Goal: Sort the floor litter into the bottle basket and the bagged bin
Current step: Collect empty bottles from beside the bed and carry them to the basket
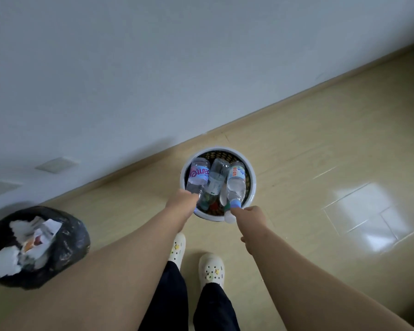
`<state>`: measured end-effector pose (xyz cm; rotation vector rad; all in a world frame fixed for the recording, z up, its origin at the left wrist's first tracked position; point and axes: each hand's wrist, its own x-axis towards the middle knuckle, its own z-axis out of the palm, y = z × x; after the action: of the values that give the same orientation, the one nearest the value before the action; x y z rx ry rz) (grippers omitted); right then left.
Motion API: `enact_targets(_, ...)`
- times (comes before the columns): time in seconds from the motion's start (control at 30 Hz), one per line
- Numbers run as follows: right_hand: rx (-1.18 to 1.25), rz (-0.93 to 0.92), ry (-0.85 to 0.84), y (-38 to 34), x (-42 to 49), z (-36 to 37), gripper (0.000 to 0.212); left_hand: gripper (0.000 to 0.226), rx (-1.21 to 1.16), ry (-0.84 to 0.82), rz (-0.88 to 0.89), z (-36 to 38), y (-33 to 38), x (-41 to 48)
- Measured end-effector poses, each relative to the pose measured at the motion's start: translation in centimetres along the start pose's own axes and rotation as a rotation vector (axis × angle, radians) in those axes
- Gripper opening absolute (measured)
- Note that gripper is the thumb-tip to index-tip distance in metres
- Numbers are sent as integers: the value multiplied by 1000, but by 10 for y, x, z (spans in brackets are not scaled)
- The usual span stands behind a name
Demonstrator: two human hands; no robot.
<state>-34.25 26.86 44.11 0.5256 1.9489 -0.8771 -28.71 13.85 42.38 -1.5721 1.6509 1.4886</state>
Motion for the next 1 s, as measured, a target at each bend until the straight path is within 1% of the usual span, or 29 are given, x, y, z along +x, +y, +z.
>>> enact_targets(0.07, -9, -14, -9, 5, -15, -3, 30, 23, -66, -7, -33, -1, -12, -14)
enact_targets(0.2, -17, 17, -60, 19, -36, -1, 22, 14, -172, -8, -109, -6, -39, -34)
enact_targets(0.33, 0, 90, -153, 33, -46, 18, 32, 8, -199, 3, -109, -20, -69, -43)
enact_targets(0.43, 24, 132, -199, 42, -38, 42, 33, 14, -208, 5, -153, -30, -89, -33)
enact_targets(0.57, 54, 182, -196, 60, -3, 80, 19, 17, -289, 19, -207, -34, -117, -3)
enact_targets(0.6, 66, 196, -188, 66, 13, 91, 19, 17, -298, 25, -211, -31, -125, 12)
enact_targets(0.73, 131, 240, -149, 73, 59, 110, 32, 18, -328, 29, -245, -13, -142, 50)
enact_targets(0.87, 228, 299, -117, 70, 112, 122, 39, 20, -371, -22, -271, 16, -144, 92)
enact_targets(1.0, 256, 358, -53, 66, 158, 129, 46, 10, -386, -22, -263, 36, -138, 131)
